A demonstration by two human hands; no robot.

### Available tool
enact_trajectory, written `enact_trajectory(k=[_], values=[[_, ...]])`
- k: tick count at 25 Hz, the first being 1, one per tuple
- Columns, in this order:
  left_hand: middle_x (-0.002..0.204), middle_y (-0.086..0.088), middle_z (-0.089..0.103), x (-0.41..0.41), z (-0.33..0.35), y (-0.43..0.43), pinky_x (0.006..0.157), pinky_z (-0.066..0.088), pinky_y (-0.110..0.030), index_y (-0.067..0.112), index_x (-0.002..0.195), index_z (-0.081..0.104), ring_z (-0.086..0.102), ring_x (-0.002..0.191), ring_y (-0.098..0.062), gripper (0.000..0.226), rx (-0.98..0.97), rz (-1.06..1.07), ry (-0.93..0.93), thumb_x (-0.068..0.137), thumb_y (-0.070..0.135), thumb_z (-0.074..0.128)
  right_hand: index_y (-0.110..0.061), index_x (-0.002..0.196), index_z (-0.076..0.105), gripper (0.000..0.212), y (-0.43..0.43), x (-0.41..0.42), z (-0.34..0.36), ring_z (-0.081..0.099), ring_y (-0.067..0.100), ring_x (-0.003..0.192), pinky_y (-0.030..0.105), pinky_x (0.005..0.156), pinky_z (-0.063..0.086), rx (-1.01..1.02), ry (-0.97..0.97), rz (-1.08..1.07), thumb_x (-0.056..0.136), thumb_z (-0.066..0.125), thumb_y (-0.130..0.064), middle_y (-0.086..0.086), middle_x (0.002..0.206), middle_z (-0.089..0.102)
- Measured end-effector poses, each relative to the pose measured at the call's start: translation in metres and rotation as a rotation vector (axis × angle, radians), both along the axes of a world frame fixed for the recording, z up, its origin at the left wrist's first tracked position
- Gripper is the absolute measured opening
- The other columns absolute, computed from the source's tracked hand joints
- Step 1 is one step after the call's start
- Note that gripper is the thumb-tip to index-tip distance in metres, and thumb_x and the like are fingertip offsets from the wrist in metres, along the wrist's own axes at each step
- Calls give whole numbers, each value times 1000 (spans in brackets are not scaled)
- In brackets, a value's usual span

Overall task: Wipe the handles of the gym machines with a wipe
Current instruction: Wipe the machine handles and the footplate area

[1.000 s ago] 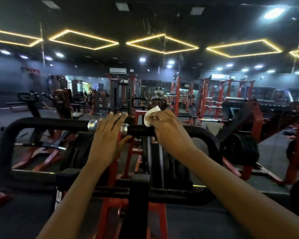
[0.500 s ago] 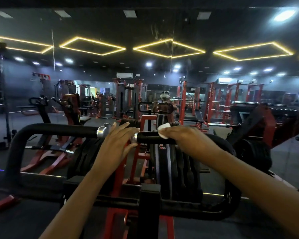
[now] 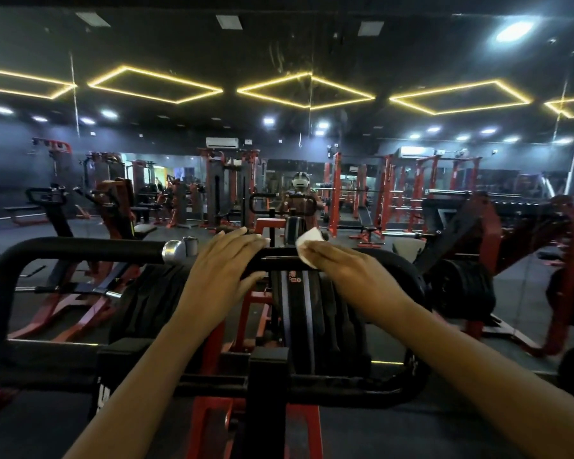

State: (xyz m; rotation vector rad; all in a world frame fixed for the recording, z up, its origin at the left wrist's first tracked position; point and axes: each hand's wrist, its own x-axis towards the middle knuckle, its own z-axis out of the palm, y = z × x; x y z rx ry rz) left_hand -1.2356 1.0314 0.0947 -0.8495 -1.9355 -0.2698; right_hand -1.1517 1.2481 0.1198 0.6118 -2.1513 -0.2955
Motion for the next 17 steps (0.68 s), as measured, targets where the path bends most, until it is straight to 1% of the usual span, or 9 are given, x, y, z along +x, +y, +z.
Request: enact_trajectory(k=[2, 4, 6, 8, 10, 12, 14, 15, 17], values=[[122, -4, 61, 3, -1, 13, 106, 35, -44, 15, 124, 55, 54, 120, -23, 50, -11, -1, 27, 79, 36, 58, -6, 116, 62, 67, 34, 7, -9, 66, 28, 100, 37, 74, 56, -58, 23, -48, 53, 79, 11, 12, 117, 65], [121, -4, 62, 3, -2, 21, 105, 35, -40, 16, 124, 55, 55, 118, -23, 49, -16, -7, 40, 80, 38, 53, -4, 116, 62, 68, 55, 17, -14, 66, 31, 99, 43, 74, 55, -165, 64, -74, 53, 75, 17, 14, 117, 64], [119, -3, 62, 1, -4, 27, 106, 33, -34, 17, 123, 55, 56, 116, -22, 46, -8, -23, 38, 84, 39, 47, 0, 114, 62, 66, 67, 24, -20, 66, 34, 96, 46, 75, 54, -253, 108, -112, 53, 76, 18, 17, 114, 65], [118, -2, 62, 1, -5, 33, 105, 28, -29, 17, 123, 55, 53, 116, -19, 46, 10, -44, 30, 86, 41, 40, 1, 113, 62, 61, 73, 29, -29, 67, 34, 94, 47, 76, 53, -335, 130, -141, 56, 75, 17, 18, 113, 65], [118, -2, 62, 3, -4, 40, 104, 30, -29, 17, 122, 54, 50, 115, -16, 48, 16, -68, 29, 85, 42, 38, 0, 115, 61, 52, 77, 31, -39, 67, 32, 95, 44, 81, 52, -474, 160, -149, 67, 68, 17, 17, 116, 64], [118, -3, 62, 8, -4, 48, 103, 37, -35, 16, 123, 54, 53, 114, -19, 45, 10, -91, 28, 86, 40, 42, -3, 119, 58, 44, 78, 37, -52, 63, 25, 104, 37, 93, 45, -712, 164, -133, 78, 60, 13, 15, 121, 61], [117, -7, 62, 10, -4, 55, 99, 41, -41, 13, 123, 55, 57, 110, -24, 42, 14, -130, 14, 85, 30, 55, -6, 121, 56, 40, 77, 45, -70, 54, 12, 109, 28, 99, 36, -941, 149, -127, 84, 57, 7, 10, 123, 60], [116, -8, 63, 11, -4, 58, 98, 42, -42, 12, 123, 55, 58, 109, -26, 42, 22, -140, -1, 83, 24, 62, -7, 122, 55, 39, 76, 50, -82, 52, 8, 110, 25, 100, 35, -1020, 138, -131, 84, 57, 6, 8, 124, 60], [115, -9, 63, 10, -5, 60, 96, 42, -43, 11, 123, 56, 59, 107, -28, 43, 41, -143, -21, 81, 17, 67, -9, 122, 53, 42, 73, 58, -100, 56, 13, 111, 26, 100, 39, -1107, 134, -125, 83, 58, 7, 8, 122, 61]])
